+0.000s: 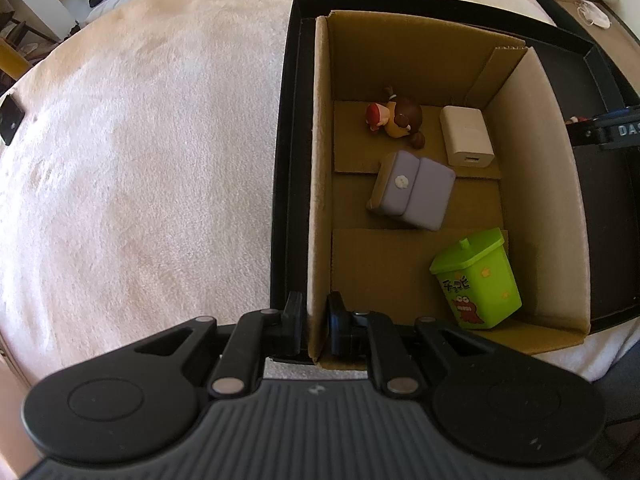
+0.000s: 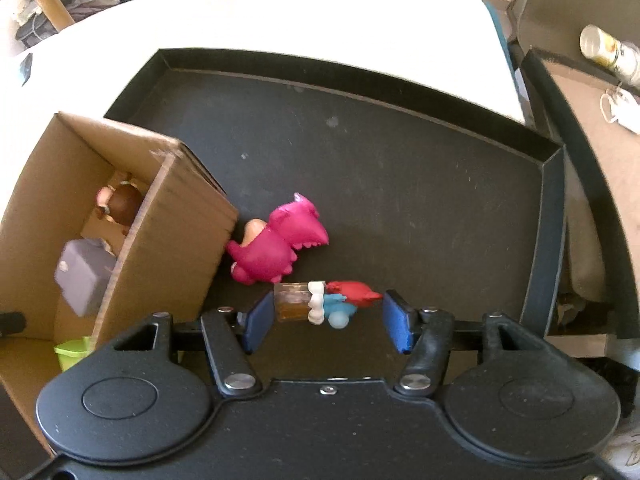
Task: Organize rigid objects
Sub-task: 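Carry the figure cluster with the right gripper and drop it into the box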
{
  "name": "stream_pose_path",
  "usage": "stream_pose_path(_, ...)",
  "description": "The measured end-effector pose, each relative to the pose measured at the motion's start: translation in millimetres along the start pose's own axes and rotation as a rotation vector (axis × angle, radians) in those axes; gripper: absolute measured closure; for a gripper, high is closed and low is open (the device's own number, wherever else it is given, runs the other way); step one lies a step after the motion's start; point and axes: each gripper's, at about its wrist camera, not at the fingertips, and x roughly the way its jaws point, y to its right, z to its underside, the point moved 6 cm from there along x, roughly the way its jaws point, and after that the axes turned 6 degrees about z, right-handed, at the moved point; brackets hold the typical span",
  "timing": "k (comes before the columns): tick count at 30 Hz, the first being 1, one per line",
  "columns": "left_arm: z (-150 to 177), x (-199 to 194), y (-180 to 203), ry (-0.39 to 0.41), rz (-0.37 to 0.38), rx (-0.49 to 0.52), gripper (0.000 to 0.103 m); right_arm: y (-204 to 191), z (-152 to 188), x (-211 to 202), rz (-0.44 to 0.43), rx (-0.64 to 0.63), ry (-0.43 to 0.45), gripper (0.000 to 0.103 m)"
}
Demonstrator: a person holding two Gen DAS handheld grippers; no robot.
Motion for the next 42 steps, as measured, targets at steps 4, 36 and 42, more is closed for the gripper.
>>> stream_pose_path(4, 0.8, -2.0, 0.4, 0.005, 0.004, 0.008, 0.091, -4.8, -5.5, -15.6, -0.004, -0.013, 0.026, 0.045)
stream_pose_path(36, 4.3, -19.7, -12.7, 0.050, 0.093, -0.030, 0.091, -87.1, -52.7, -107.0, -0.077, -0.106, 0.164, 0.045)
stream_pose_path(42, 4.3, -20.1, -14.4, 0.055, 0.107, -0.032, 0.091, -108.7, -52.8, -99.9, -0.097, -0.133, 0.138, 0.045)
